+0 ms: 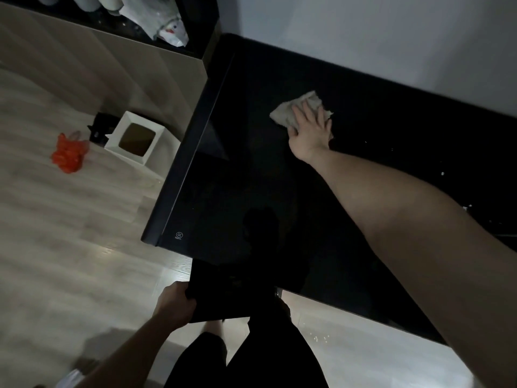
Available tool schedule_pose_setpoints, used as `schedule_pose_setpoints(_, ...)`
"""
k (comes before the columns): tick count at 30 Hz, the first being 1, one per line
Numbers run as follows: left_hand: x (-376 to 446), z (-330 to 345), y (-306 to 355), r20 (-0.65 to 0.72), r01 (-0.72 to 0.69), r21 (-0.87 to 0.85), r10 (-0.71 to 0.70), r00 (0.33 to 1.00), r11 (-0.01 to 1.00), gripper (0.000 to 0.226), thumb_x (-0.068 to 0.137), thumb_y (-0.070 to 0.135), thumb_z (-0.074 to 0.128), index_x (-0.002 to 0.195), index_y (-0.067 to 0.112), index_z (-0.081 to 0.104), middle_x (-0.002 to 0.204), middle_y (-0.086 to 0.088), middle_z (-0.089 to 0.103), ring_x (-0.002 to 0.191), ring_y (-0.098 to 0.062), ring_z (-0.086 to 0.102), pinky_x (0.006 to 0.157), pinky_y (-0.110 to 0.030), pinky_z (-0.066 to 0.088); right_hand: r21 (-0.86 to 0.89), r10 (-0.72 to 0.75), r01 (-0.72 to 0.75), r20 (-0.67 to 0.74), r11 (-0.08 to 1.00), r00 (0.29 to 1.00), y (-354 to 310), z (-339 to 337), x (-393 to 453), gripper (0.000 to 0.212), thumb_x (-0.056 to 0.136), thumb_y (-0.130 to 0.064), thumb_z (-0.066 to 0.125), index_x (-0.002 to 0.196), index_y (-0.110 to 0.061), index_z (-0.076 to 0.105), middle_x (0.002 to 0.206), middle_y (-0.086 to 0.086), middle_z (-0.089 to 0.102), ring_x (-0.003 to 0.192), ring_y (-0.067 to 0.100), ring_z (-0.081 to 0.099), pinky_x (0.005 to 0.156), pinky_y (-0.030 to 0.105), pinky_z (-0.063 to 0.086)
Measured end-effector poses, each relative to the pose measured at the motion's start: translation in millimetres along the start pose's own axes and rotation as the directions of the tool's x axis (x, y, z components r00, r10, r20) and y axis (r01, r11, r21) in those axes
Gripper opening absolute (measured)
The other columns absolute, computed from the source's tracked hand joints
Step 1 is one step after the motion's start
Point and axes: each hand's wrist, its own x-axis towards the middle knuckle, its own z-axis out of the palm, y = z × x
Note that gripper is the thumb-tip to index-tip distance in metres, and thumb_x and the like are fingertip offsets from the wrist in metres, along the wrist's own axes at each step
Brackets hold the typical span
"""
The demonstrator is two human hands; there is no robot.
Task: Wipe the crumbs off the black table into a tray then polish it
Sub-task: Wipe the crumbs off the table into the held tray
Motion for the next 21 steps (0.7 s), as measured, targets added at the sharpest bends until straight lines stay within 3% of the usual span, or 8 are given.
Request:
schedule_pose_setpoints(6, -13.9, -1.4, 9.8, 0.017, 0.049, -0.015, -0.049, 0.999, 0.999, 0.02, 0.075, 0.017, 0.057, 0.056, 0.019, 0.054, 0.063, -0.005, 0.066, 0.07, -0.031, 0.068, 0.059, -0.032, 0.049, 0.052, -0.449, 0.449, -0.014, 0.892, 0.894, -19.0, 45.8, -99.0, 0.05, 0.099, -0.024, 0.049, 0.149, -0.023, 0.053, 0.161, 0.001, 0.044, 0.151, 0.032, 0.035, 0.121, 0.053, 0.029)
schedule_pose_setpoints(10, -28.7, 1.1, 17.6, 0.027, 0.081, -0.024, -0.081, 0.996, 0.996, 0.018, 0.074, 0.018, 0.058, 0.057, 0.02, 0.058, 0.063, -0.004, 0.068, 0.069, -0.03, 0.069, 0.061, -0.033, 0.053, 0.229, -0.567, 0.548, 0.016, 0.804, 0.824, -18.4, 77.6, -210.7, 0.05, 0.098, -0.013, 0.052, 0.147, -0.021, 0.057, 0.16, -0.001, 0.046, 0.153, 0.027, 0.032, 0.126, 0.044, 0.023)
schedule_pose_setpoints(13, -41.1, 7.6, 27.7, 0.038, 0.099, -0.034, -0.098, 0.994, 0.994, 0.019, 0.076, 0.018, 0.057, 0.058, 0.021, 0.06, 0.06, -0.001, 0.065, 0.067, -0.029, 0.07, 0.061, -0.032, 0.055, 0.392, -0.582, 0.506, 0.095, 0.768, 0.808, -9.2, 95.1, -296.1, 0.057, 0.094, -0.002, 0.05, 0.148, -0.019, 0.055, 0.161, -0.001, 0.045, 0.155, 0.023, 0.028, 0.127, 0.042, 0.02)
schedule_pose_setpoints(17, -52.8, 19.4, 38.5, 0.047, 0.1, -0.047, -0.098, 0.994, 0.994, 0.016, 0.076, 0.019, 0.058, 0.061, 0.019, 0.063, 0.066, -0.004, 0.071, 0.067, -0.026, 0.071, 0.064, -0.034, 0.059, 0.559, -0.537, 0.347, 0.216, 0.753, 0.816, 9.7, 92.2, -369.7, 0.054, 0.1, -0.011, 0.043, 0.148, -0.033, 0.054, 0.16, -0.016, 0.043, 0.153, 0.002, 0.027, 0.126, 0.037, 0.025)
schedule_pose_setpoints(21, -54.4, 31.5, 43.0, 0.074, 0.078, -0.056, -0.074, 0.995, 0.995, 0.018, 0.073, 0.02, 0.056, 0.068, 0.013, 0.071, 0.064, -0.005, 0.073, 0.061, -0.023, 0.072, 0.067, -0.038, 0.063, 0.641, -0.384, 0.244, 0.085, 0.727, 0.92, 38.7, 56.5, -364.8, 0.055, 0.099, -0.001, 0.049, 0.144, -0.032, 0.058, 0.155, -0.014, 0.05, 0.146, 0.001, 0.041, 0.121, 0.032, 0.036)
